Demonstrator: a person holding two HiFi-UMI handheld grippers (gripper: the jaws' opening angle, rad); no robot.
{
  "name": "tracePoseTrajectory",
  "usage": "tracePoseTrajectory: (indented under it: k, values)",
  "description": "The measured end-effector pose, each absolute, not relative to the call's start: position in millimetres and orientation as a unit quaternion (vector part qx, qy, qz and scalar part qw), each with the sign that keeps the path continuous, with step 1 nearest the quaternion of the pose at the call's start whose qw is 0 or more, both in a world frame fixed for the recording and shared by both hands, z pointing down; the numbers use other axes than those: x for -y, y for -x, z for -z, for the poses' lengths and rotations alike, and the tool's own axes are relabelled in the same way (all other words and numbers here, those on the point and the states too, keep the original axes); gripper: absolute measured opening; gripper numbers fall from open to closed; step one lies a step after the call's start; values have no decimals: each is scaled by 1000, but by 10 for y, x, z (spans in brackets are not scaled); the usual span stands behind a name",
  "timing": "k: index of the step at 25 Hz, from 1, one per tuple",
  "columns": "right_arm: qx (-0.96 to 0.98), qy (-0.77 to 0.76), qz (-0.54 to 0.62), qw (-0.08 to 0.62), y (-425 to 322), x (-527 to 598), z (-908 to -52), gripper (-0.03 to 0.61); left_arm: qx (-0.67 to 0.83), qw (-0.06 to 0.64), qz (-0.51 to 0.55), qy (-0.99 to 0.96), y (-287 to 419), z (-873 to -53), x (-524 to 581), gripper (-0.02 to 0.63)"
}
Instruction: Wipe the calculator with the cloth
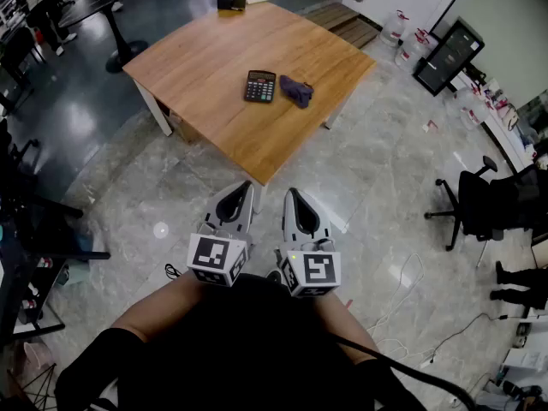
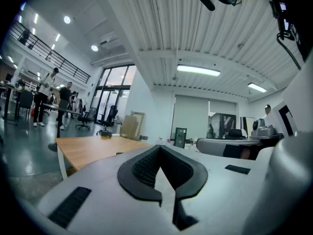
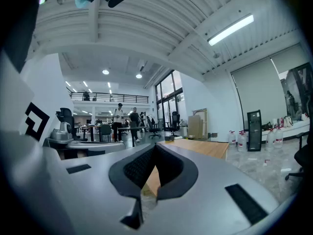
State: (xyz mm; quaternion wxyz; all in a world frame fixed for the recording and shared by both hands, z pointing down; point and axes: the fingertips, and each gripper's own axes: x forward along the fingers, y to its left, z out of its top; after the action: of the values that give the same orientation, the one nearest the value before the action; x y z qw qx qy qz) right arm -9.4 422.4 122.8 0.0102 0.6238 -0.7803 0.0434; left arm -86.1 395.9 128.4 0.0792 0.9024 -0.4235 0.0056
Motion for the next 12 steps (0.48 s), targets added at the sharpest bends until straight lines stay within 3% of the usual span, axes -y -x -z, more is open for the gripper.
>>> tracePoseTrajectory:
  k: [12]
  values:
    - [781,-623,-47,8,-131,-4173,-1255,15,426,77,-11,-901,660,-1369,-3953,6]
